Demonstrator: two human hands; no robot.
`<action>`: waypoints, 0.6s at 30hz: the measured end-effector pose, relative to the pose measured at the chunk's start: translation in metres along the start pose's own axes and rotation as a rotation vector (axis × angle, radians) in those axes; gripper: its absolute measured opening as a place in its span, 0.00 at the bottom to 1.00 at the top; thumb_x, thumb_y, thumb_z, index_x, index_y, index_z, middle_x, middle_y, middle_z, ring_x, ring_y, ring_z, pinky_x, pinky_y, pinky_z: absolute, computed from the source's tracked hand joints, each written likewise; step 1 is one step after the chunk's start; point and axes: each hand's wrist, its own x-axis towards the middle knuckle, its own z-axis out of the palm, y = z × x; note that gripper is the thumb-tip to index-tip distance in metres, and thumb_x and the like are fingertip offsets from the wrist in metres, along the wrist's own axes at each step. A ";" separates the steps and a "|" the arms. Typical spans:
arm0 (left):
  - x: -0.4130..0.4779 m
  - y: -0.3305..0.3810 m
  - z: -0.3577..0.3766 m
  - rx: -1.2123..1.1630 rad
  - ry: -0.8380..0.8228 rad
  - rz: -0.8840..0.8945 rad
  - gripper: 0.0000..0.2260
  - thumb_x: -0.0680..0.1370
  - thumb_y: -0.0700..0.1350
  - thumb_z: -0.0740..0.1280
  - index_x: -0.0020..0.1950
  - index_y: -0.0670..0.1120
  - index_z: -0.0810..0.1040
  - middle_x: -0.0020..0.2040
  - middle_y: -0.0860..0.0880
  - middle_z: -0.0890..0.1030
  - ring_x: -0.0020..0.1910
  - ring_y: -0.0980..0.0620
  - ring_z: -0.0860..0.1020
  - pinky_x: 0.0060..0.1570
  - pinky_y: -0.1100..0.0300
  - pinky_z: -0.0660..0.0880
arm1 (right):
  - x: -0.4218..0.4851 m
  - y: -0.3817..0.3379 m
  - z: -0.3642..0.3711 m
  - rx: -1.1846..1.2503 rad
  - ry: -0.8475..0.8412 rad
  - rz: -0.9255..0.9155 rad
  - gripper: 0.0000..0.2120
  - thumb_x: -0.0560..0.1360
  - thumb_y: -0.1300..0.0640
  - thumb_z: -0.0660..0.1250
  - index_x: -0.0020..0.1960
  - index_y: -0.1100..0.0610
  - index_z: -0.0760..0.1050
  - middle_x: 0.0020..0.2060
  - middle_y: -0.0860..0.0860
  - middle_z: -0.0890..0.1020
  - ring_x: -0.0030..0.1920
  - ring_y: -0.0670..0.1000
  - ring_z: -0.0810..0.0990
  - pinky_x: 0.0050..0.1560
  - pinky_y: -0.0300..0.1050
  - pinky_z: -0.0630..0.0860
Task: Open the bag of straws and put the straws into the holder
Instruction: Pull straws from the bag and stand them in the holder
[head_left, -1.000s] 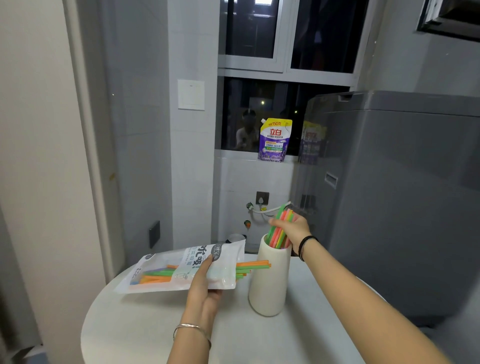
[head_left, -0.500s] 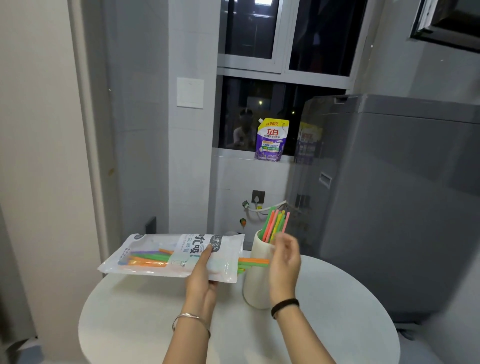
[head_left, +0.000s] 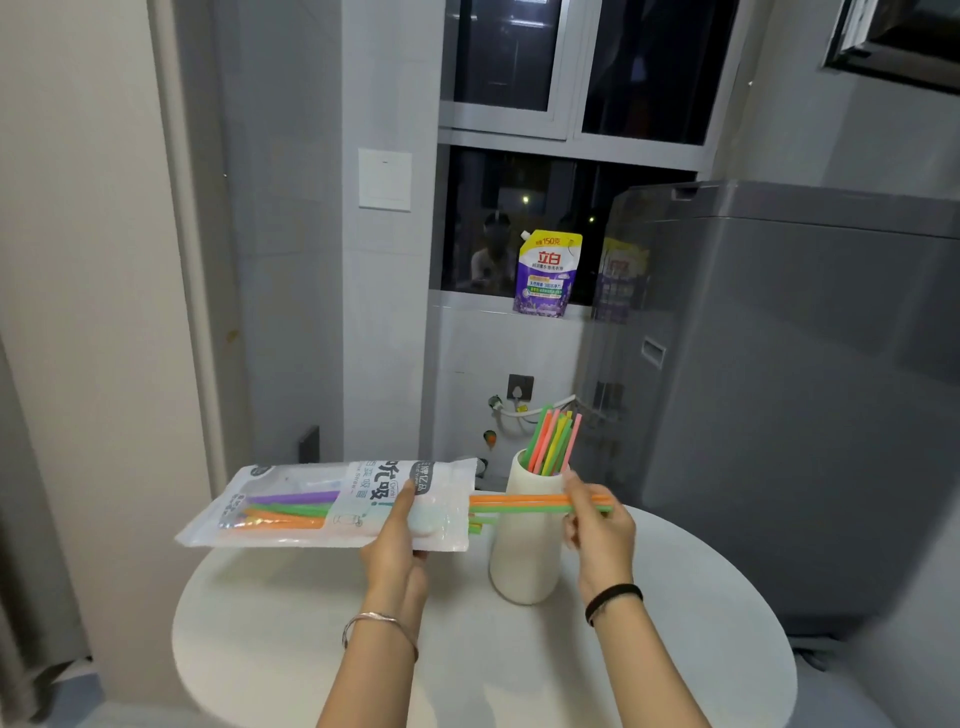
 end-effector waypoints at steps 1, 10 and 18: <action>0.000 0.001 0.000 -0.013 0.002 -0.007 0.20 0.73 0.38 0.71 0.62 0.47 0.72 0.60 0.47 0.79 0.44 0.55 0.79 0.42 0.57 0.77 | 0.001 -0.001 -0.001 0.054 0.027 0.017 0.12 0.71 0.53 0.72 0.34 0.56 0.73 0.21 0.48 0.69 0.20 0.45 0.64 0.22 0.36 0.62; -0.004 -0.021 0.009 -0.021 -0.030 -0.120 0.24 0.74 0.36 0.70 0.68 0.43 0.71 0.62 0.44 0.79 0.43 0.52 0.79 0.44 0.54 0.78 | -0.011 0.015 0.024 -0.065 -0.225 0.100 0.09 0.74 0.53 0.68 0.43 0.60 0.78 0.30 0.55 0.74 0.22 0.45 0.68 0.25 0.36 0.66; 0.003 -0.017 0.004 -0.077 -0.007 -0.145 0.22 0.75 0.37 0.69 0.68 0.45 0.70 0.59 0.45 0.79 0.45 0.51 0.80 0.45 0.53 0.77 | 0.029 -0.020 0.011 -0.124 0.058 -0.304 0.19 0.77 0.52 0.63 0.28 0.57 0.69 0.23 0.52 0.71 0.28 0.52 0.70 0.36 0.48 0.69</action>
